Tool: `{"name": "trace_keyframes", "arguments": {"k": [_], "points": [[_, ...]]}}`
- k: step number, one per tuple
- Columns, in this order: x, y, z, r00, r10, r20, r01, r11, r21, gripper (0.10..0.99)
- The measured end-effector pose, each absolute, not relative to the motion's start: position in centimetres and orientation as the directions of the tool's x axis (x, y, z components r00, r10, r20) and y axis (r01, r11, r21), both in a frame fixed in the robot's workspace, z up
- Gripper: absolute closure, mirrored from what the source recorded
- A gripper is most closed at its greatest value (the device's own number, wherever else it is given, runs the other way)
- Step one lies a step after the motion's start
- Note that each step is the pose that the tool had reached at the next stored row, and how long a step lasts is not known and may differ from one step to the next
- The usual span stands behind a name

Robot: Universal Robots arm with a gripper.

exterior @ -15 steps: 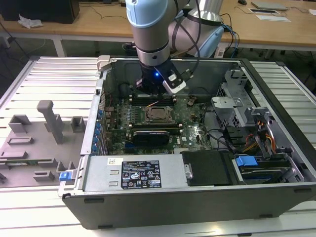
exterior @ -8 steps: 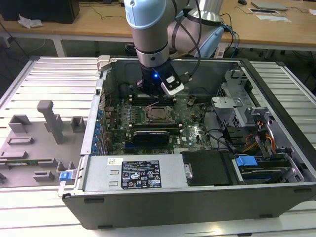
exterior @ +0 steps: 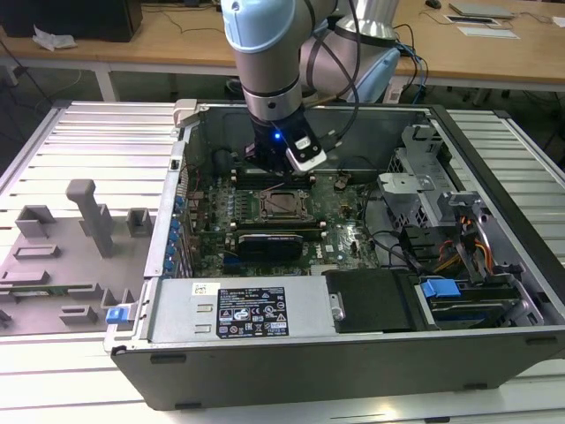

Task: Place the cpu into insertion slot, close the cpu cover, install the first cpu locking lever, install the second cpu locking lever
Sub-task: 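Install the first cpu locking lever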

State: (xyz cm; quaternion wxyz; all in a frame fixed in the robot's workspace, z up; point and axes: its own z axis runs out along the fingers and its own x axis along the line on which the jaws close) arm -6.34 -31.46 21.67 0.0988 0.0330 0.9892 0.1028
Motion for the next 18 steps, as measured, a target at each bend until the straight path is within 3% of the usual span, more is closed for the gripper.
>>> {"name": "trace_keyframes", "arguments": {"k": [18], "points": [[-6.3, -30.0, 21.3, -0.967, 0.173, -0.188, 0.136, 0.971, 0.198, 0.98]]}}
